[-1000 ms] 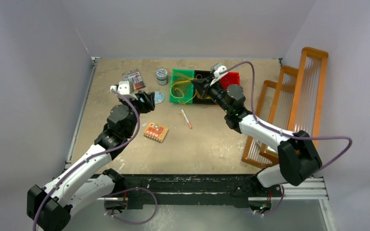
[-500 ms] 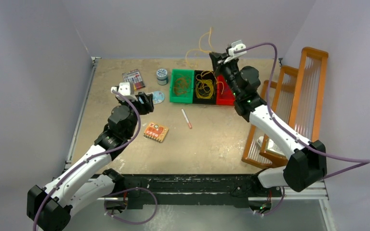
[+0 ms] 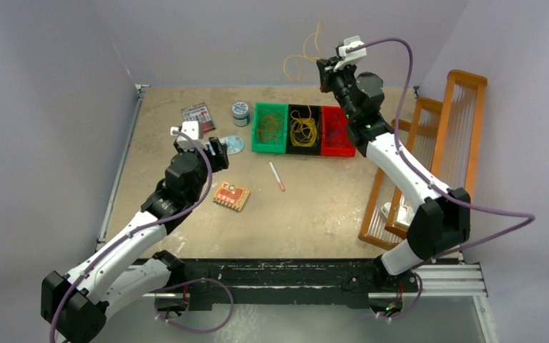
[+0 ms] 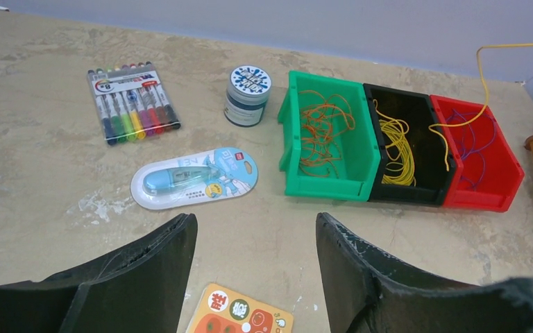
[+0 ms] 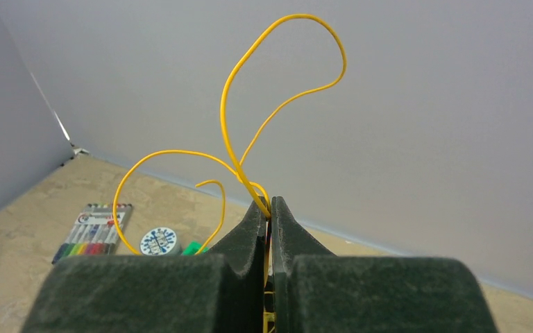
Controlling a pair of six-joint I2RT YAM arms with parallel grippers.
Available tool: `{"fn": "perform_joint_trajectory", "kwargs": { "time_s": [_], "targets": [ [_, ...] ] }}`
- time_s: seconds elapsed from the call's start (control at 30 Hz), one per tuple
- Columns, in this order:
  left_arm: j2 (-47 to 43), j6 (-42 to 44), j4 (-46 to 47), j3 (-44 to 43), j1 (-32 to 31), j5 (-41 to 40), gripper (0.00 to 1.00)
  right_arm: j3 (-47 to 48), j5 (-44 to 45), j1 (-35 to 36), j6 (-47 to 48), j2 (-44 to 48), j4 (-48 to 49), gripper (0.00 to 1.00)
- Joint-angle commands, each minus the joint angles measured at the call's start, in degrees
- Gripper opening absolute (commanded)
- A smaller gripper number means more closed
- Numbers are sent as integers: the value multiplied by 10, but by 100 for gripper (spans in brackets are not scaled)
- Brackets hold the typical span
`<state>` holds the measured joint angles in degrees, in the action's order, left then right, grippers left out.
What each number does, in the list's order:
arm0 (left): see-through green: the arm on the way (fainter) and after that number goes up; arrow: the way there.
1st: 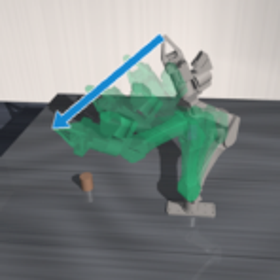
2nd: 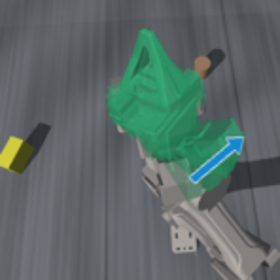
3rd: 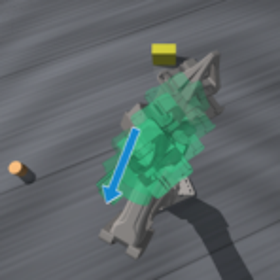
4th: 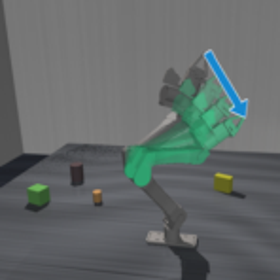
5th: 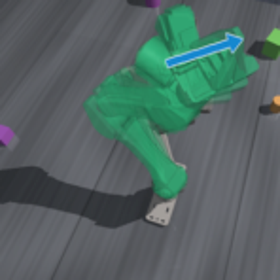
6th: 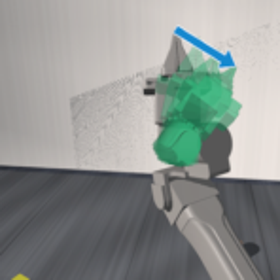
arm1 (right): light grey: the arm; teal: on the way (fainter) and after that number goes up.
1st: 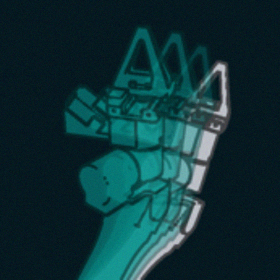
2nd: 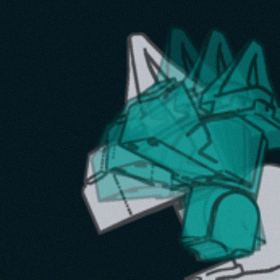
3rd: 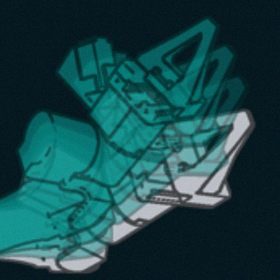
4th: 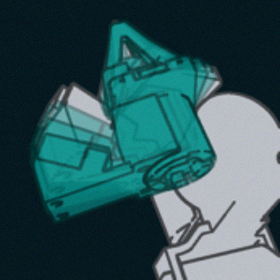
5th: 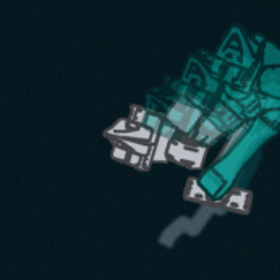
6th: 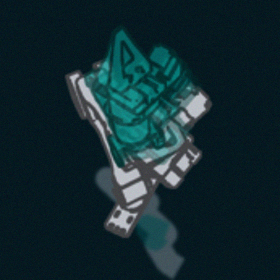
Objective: Untangle the cables
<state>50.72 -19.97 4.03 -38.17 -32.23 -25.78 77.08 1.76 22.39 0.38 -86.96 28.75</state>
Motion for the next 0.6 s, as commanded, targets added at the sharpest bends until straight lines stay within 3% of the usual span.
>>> {"fn": "perform_joint_trajectory", "kwargs": {
  "time_s": [0.0,0.13,0.57],
  "targets": [
    [20,14,-60,-78,2,-13,64,48,-31,-6,-20,-36,4,0],
    [47,32,-114,-118,2,-35,65,57,-32,-13,-38,-63,7,0],
    [42,35,-109,-104,2,-33,65,13,0,-39,-56,-104,7,0]
  ]
}}
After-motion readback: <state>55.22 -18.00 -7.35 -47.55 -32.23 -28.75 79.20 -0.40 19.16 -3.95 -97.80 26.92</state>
